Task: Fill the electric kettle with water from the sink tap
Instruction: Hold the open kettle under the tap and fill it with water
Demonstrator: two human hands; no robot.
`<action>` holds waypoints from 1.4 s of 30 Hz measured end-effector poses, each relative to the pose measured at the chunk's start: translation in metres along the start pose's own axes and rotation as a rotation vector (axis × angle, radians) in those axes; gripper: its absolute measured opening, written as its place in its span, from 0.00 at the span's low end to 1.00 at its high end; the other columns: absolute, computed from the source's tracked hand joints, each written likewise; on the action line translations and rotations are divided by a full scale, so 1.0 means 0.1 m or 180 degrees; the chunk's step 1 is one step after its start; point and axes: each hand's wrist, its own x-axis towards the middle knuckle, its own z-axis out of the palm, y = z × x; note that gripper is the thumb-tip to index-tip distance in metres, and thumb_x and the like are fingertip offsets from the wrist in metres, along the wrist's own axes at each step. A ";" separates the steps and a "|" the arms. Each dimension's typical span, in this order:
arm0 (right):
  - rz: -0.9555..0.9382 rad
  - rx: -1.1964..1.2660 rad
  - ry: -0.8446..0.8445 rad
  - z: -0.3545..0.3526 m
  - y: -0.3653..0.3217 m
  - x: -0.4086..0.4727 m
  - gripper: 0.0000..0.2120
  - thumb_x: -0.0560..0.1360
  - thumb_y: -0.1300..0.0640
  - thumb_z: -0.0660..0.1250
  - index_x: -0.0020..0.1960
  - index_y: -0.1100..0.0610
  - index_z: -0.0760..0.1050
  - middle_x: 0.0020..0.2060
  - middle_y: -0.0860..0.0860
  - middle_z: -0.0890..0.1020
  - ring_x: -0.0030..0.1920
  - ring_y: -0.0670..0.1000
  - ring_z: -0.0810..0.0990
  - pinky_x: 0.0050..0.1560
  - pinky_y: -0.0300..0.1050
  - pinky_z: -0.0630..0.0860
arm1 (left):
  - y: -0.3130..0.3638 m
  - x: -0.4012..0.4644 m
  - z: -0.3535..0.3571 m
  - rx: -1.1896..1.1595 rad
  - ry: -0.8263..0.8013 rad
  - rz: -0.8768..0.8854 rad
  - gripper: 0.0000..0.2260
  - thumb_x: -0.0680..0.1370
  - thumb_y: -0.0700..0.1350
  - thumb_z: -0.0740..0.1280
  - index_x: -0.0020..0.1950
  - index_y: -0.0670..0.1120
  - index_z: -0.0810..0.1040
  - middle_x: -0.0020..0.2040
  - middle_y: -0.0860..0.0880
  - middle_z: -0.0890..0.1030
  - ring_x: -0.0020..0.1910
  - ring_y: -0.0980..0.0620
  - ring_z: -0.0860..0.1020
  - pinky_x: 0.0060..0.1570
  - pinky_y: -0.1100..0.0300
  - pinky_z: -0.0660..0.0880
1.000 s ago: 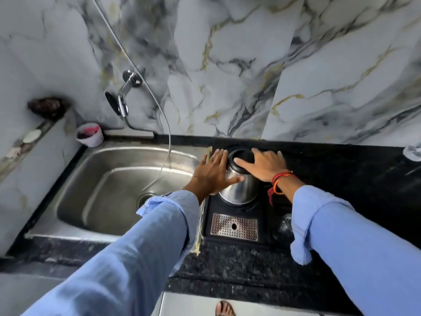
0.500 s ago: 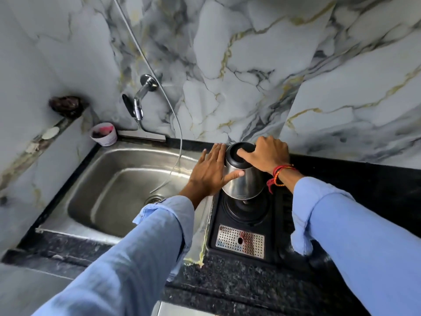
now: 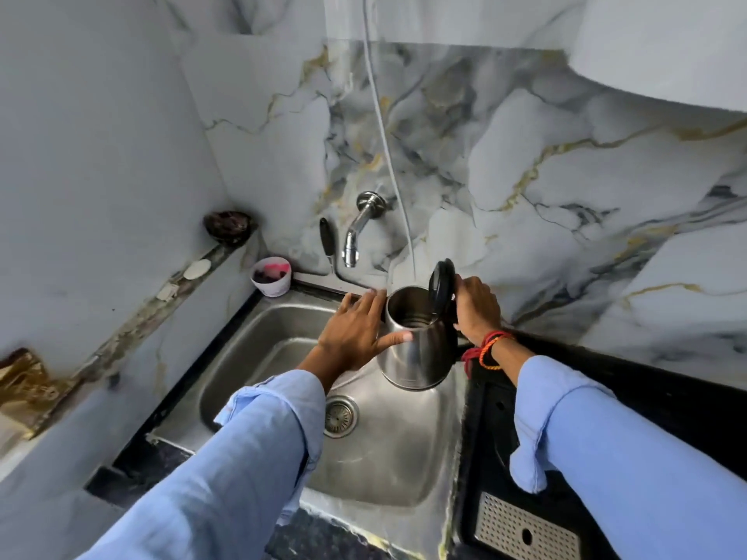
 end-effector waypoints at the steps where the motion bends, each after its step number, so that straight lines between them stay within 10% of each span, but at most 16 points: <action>1: 0.0102 0.0091 -0.0002 0.15 -0.06 0.06 0.15 0.81 0.54 0.57 0.60 0.63 0.74 0.57 0.66 0.76 0.58 0.69 0.74 0.55 0.58 0.69 | -0.16 0.00 0.03 -0.0029 -0.0035 -0.0025 0.42 0.79 0.70 0.56 0.82 0.40 0.57 0.80 0.43 0.65 0.79 0.45 0.63 0.79 0.47 0.51; 8: 0.0726 0.0879 0.0082 1.02 -0.69 0.42 0.31 0.70 0.33 0.46 0.34 0.57 0.74 0.40 0.61 0.80 0.49 0.65 0.80 0.44 0.52 0.70 | -1.14 0.33 0.12 -0.0882 -0.0407 -0.0779 0.31 0.81 0.67 0.52 0.72 0.46 0.70 0.70 0.42 0.77 0.71 0.41 0.73 0.77 0.41 0.59; 20: 0.0862 0.1028 0.0477 1.50 -0.93 0.80 0.37 0.70 0.29 0.46 0.36 0.59 0.80 0.36 0.58 0.83 0.40 0.60 0.81 0.45 0.58 0.78 | -1.11 1.17 0.14 -0.0600 0.0375 -0.1157 0.26 0.82 0.63 0.58 0.49 0.41 0.81 0.43 0.39 0.86 0.48 0.38 0.85 0.75 0.44 0.64; 24: 0.0865 0.1007 0.0639 1.47 -0.93 0.79 0.33 0.68 0.30 0.47 0.33 0.56 0.76 0.33 0.54 0.79 0.36 0.56 0.77 0.43 0.55 0.73 | -1.24 1.26 0.19 -0.0676 0.0146 -0.0648 0.23 0.84 0.58 0.58 0.53 0.40 0.81 0.51 0.38 0.85 0.54 0.37 0.83 0.77 0.44 0.58; 29: 0.0691 0.1042 0.0571 1.47 -0.92 0.86 0.38 0.70 0.33 0.46 0.40 0.65 0.79 0.41 0.63 0.81 0.45 0.63 0.79 0.49 0.60 0.76 | -1.64 1.31 0.11 -0.1716 -0.0629 -0.0095 0.16 0.84 0.56 0.60 0.50 0.45 0.75 0.51 0.35 0.84 0.53 0.34 0.80 0.54 0.45 0.75; 37: 0.0582 0.0934 0.0635 1.35 -0.94 0.94 0.37 0.73 0.35 0.47 0.37 0.66 0.79 0.37 0.63 0.82 0.41 0.64 0.79 0.47 0.58 0.77 | -1.82 1.09 0.17 -0.1111 -0.0699 0.0299 0.35 0.82 0.66 0.55 0.82 0.46 0.56 0.81 0.43 0.64 0.81 0.44 0.61 0.78 0.42 0.58; 42: 0.0603 0.0874 0.0666 1.32 -0.92 0.93 0.36 0.74 0.36 0.48 0.38 0.65 0.79 0.39 0.63 0.82 0.44 0.64 0.79 0.49 0.57 0.77 | -1.91 0.82 0.34 -0.0353 -0.0564 0.0267 0.50 0.73 0.78 0.47 0.84 0.44 0.49 0.85 0.47 0.51 0.84 0.52 0.48 0.81 0.42 0.47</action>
